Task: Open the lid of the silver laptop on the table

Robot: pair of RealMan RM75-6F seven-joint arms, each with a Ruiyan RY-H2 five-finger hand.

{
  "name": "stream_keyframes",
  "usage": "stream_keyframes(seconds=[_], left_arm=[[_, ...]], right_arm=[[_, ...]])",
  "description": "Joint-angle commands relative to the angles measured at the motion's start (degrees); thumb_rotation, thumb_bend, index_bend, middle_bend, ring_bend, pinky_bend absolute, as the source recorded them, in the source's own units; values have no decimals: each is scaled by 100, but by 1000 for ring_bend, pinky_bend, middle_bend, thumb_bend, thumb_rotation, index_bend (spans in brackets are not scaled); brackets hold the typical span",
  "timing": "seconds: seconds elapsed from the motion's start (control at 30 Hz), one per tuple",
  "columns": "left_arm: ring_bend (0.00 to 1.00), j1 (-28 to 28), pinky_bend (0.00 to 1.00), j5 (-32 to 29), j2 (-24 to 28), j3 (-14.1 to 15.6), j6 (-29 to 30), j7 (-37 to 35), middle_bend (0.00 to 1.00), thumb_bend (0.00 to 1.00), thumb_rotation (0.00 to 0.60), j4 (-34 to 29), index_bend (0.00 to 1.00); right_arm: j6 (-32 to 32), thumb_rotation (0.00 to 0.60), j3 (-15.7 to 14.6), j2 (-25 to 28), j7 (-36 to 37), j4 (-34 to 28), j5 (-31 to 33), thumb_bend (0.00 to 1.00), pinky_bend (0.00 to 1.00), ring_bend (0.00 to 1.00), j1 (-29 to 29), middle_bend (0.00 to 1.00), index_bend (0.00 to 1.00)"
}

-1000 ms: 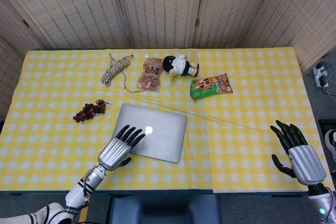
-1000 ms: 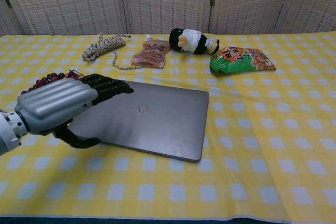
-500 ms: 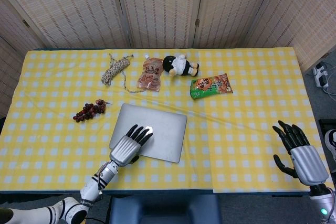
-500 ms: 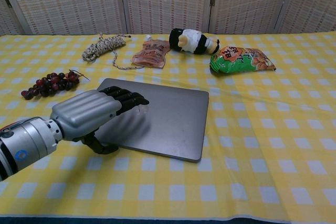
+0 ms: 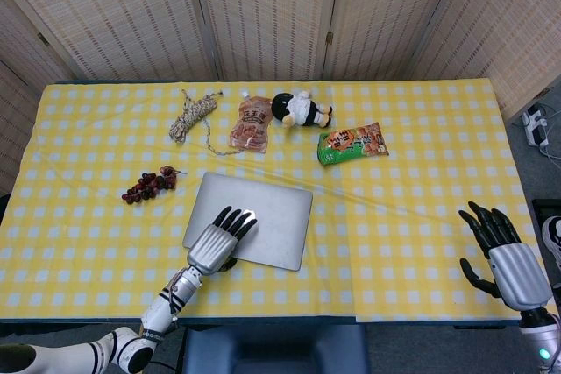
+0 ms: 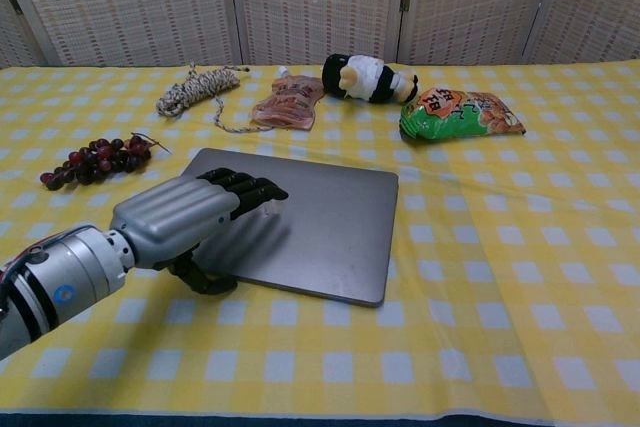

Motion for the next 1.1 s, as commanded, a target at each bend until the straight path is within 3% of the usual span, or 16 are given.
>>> stream_keyframes(seconds=[0.03,0.8,1.1], left_arm=[[2,-6,0,-14,11,5,44,14,75,324,600,-34,0],[27,-13,0,-19,-159,11,421,-434,102,348,600,185,33],[40,-26,0,240,-433,-3,769,-1265,132,381,600,653,65]], right_arm=[[-7,600,1,-2,-3,1,-1,466,0,10,5,0,0],[50,600,-13,-26,89,81,3,466,0,1,-39,0,0],[151,600,-15,-61,209,179,-20,467,0,0,-85,0,0]])
